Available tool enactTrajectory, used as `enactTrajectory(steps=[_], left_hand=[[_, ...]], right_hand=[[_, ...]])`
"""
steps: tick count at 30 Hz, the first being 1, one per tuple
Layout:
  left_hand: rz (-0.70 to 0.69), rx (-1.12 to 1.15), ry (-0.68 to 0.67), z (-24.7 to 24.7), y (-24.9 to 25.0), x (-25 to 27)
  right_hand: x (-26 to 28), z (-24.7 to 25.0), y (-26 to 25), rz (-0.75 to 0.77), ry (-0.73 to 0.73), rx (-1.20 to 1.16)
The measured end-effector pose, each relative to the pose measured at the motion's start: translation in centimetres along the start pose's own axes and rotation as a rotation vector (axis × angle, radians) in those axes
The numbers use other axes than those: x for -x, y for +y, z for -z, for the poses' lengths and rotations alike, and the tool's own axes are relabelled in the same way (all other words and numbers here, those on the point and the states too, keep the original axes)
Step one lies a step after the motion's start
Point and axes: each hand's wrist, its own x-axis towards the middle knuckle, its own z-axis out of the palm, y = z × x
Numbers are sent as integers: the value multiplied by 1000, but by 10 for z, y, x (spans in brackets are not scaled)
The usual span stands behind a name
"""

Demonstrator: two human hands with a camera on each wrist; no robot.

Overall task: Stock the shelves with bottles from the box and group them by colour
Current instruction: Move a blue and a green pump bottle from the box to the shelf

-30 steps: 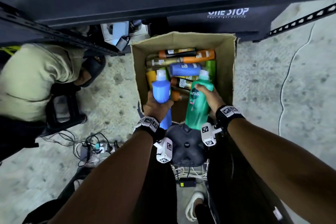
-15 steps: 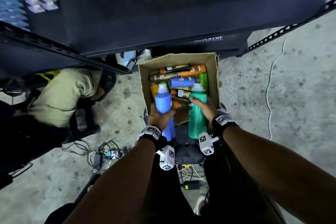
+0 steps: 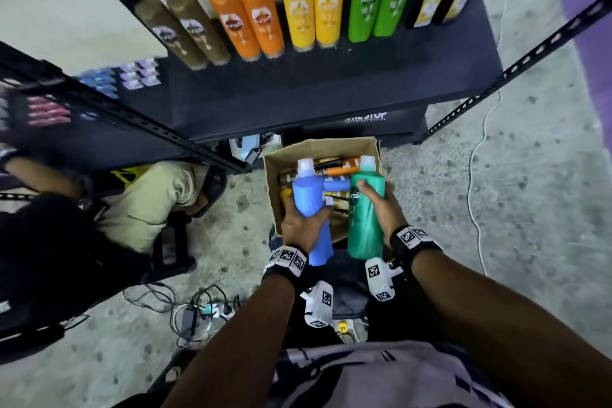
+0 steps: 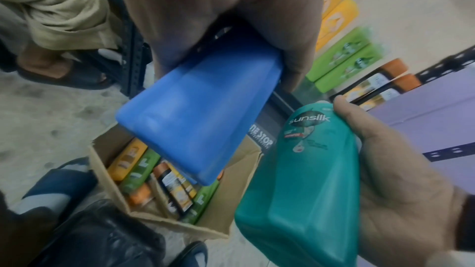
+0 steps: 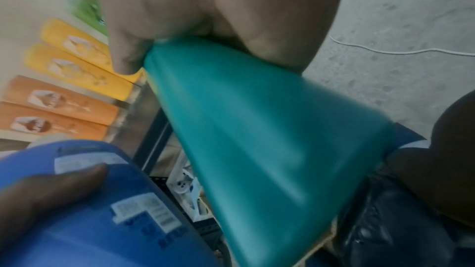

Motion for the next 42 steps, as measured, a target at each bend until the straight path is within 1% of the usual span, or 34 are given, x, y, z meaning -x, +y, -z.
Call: enactTrajectory(steps=[3,8,12,16,20,24,28,30,32,35,39,42], left_hand=[[-63,26,-4,6,29,10],[-186,70,0,11,75,20],[-312,84,-12,14,110,26],[-467,104,-16,19,154,38],[-563,123,-15,20,197,52],[-706,172,-31,20,241,69],[-837,280,-69,24,288,91],[-911,325,-82,26,312,102],[-986,344,-91,31,336,115],[-1054,392,-93,40,371,134],[-1153,423,-122,57,412,161],[-1231,448,-144,73,438,185]], right_hand=[[15,0,-20,82,2,-53],[33,6,-54,278,25,-114],[41,11,-88,396,30,-108],[58,18,-134,547,20,-108],[80,27,-174,737,106,-47],[102,38,-213,916,197,-50],[130,51,-258,1088,261,-130],[146,58,-282,1169,270,-166],[164,66,-305,1236,281,-175],[191,74,-338,1348,335,-167],[227,81,-374,1466,382,-248],[255,86,-397,1515,370,-307]])
